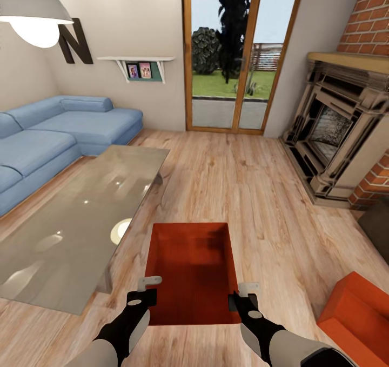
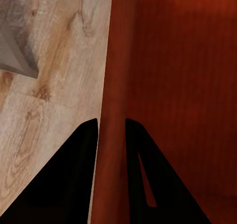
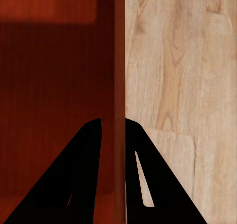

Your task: Move the two storage containers from the living room to the garage. In the garage, place one container on the floor and stack the other container on top of it (either order is fine).

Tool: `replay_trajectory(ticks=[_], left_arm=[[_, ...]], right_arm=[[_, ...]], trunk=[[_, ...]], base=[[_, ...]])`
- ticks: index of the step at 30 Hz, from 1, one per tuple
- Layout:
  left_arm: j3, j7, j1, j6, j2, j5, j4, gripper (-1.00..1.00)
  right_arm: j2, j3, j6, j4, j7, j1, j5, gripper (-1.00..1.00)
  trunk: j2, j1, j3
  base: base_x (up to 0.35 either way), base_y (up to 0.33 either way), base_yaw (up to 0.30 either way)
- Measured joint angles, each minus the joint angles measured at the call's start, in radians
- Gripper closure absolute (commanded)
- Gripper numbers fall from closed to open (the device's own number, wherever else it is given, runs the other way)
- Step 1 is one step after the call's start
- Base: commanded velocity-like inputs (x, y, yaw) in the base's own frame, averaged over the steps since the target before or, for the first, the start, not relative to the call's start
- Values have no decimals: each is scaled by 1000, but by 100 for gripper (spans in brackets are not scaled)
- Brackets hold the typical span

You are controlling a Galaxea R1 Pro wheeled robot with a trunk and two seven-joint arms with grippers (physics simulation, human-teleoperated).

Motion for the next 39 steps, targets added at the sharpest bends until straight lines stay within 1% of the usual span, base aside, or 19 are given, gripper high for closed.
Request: replay_trajectory(ticks=[39], left_arm=[[1, -1, 0, -1, 1, 0, -1, 100]], right_arm=[[1, 2, -1, 0, -1, -1, -1, 100]], trunk=[[0, 0, 63]], base=[[0, 0, 0]])
